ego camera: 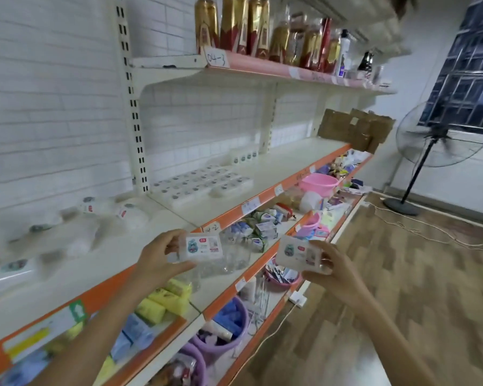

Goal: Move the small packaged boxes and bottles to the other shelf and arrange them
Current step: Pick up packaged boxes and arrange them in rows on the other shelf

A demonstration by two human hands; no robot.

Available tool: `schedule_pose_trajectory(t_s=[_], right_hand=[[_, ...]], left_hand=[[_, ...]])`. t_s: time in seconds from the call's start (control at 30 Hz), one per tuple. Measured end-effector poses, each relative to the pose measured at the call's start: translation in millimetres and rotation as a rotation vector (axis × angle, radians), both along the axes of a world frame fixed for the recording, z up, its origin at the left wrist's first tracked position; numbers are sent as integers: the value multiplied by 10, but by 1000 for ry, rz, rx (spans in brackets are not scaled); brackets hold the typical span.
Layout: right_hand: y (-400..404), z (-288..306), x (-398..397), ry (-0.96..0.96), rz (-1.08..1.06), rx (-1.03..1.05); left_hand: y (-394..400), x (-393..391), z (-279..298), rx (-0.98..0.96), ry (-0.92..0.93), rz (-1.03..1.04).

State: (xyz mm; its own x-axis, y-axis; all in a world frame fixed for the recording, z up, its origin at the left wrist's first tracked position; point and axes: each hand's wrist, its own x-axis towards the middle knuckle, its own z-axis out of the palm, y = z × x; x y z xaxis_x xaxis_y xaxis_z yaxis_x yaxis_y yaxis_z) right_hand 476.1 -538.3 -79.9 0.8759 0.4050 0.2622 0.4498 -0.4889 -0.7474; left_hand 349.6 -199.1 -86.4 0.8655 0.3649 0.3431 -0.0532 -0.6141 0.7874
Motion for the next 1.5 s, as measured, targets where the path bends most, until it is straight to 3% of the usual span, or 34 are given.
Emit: schedule_pose_trajectory(t_s=[0.33,0.73,1.13,1.5], right_hand=[[-340,-104,990,-14,-87,25],[465,417,2815,-60,109,-5],[1633,460,3660,-15,514,0],[2439,183,3505,-65,946,-170]], left_hand=[[-311,1274,-32,7,-15,-70],[74,2789,307,-47,-84,54],[427,2507,324,-37,-88,493],[131,1789,15,-91,79,851]])
